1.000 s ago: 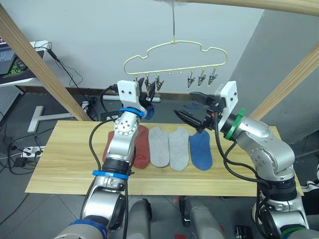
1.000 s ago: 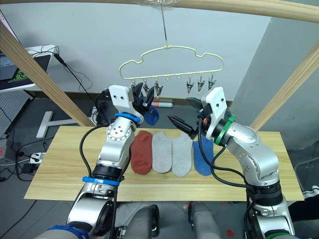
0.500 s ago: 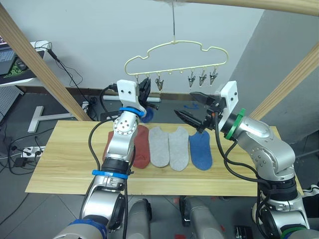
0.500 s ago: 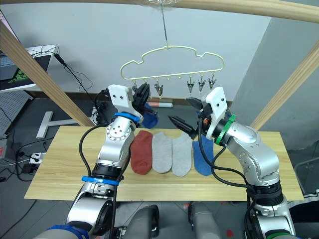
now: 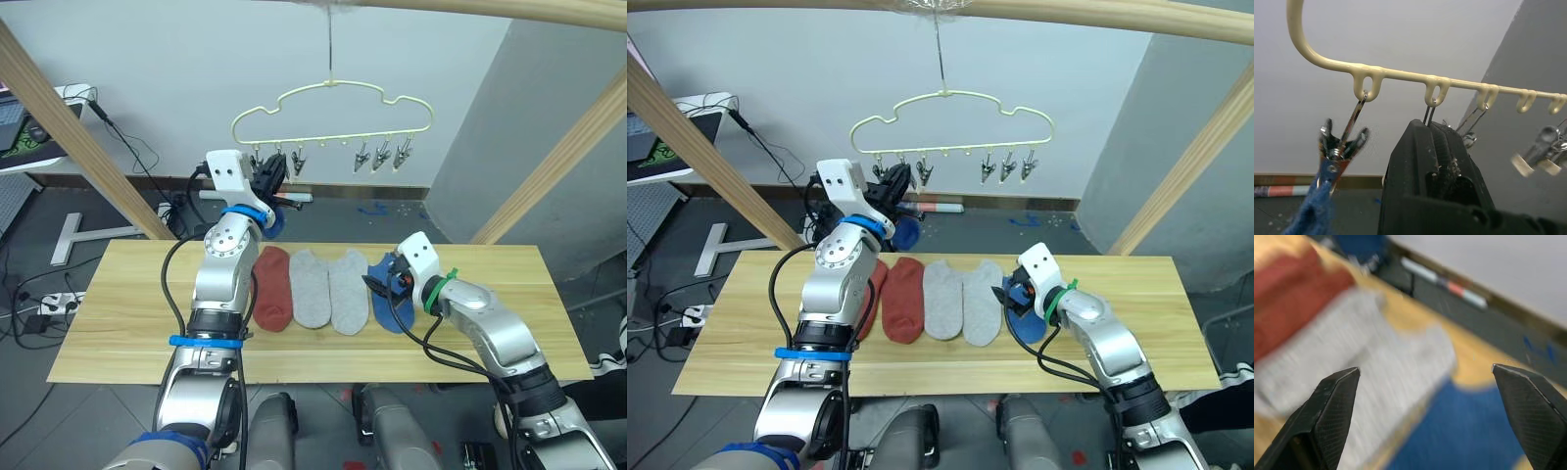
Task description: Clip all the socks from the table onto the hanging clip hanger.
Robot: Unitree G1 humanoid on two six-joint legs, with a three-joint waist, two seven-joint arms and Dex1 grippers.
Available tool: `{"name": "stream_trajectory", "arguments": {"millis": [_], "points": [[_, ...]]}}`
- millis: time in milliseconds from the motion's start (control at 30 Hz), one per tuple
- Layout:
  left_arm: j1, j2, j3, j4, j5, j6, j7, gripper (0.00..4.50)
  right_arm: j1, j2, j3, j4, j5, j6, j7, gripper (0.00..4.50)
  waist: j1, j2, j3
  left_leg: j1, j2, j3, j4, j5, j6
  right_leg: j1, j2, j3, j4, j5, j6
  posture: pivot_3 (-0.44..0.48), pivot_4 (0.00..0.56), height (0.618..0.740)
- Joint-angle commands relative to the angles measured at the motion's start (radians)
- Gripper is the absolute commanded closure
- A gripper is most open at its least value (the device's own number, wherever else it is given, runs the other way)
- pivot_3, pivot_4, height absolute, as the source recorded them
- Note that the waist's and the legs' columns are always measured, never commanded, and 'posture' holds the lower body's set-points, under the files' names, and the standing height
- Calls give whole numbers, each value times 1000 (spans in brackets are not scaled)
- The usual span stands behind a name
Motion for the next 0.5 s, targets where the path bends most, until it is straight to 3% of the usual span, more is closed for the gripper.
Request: {"name": "stream_trajectory", "arguments": {"millis": [33,133,333,467,500], "points": [[26,15,7,-51,-2,28,-2,4493,-33,34,-22,99,-38,-54,-35,0,-1,0,0,0,0,0,0,0,0,0,0,0,0,1,-1,-51,263,740],[31,15,5,-64,-1,40,-1,4493,-46,44,-23,145,-55,-82,-26,0,1,0,0,1,0,0,1,1,2,0,2,-1,1,3,-3,-51,263,740],[46,11,4,-93,-1,63,2,4493,-142,136,-63,463,-87,-176,-86,0,0,0,0,1,1,0,1,2,2,1,3,1,0,5,-1,-35,268,740],[50,13,4,-107,-2,76,0,4493,-136,121,-32,588,-142,-260,-69,0,3,0,0,1,1,0,1,2,2,2,3,1,-2,5,-1,-35,268,740],[52,15,4,-110,-3,79,-1,4500,-128,118,-35,604,-144,-266,-63,172,3,0,0,1,0,1,1,2,2,2,3,1,-2,5,-1,-35,268,740]]}}
